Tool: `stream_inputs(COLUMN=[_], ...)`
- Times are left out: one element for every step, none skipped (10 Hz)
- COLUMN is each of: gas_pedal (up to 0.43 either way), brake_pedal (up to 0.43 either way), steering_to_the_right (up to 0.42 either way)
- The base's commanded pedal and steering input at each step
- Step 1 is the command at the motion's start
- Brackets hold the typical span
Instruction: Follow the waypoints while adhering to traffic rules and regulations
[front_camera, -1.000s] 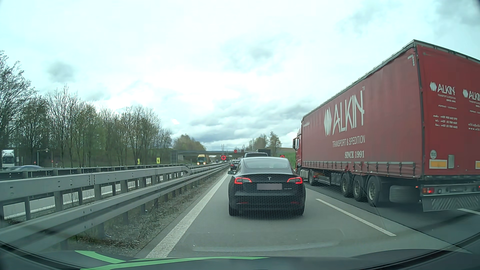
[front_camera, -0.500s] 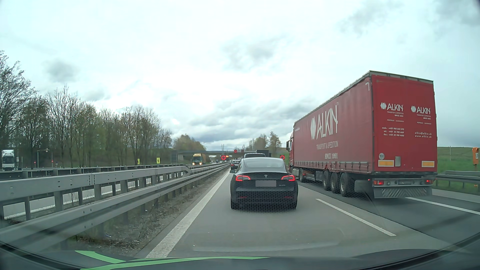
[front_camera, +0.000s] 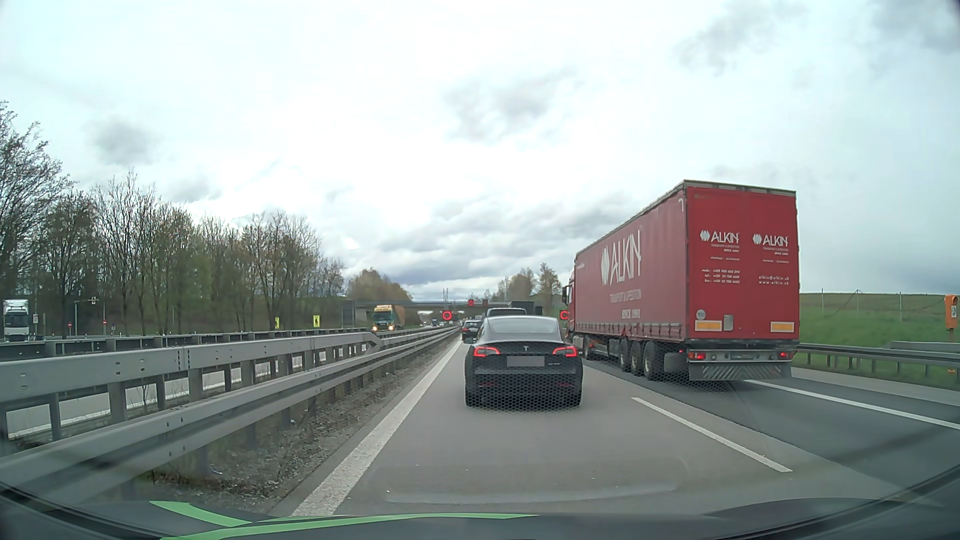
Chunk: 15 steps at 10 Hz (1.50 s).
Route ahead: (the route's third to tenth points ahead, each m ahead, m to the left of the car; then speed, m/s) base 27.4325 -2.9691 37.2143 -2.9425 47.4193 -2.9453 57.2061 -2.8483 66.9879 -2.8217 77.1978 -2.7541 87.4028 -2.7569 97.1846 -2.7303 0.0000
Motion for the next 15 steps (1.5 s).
stream_inputs(gas_pedal=[0.0,0.0,0.0,0.0,0.0,0.0,0.039,0.087,0.11,0.138,0.169,0.197,0.22,0.24,0.248], brake_pedal=[0.049,0.0,0.0,0.0,0.0,0.0,0.0,0.0,0.0,0.0,0.0,0.0,0.0,0.0,0.0], steering_to_the_right=[-0.007,-0.007,-0.007,-0.007,-0.007,-0.007,-0.007,-0.007,-0.007,-0.007,-0.007,-0.007,-0.007,-0.007,-0.007])
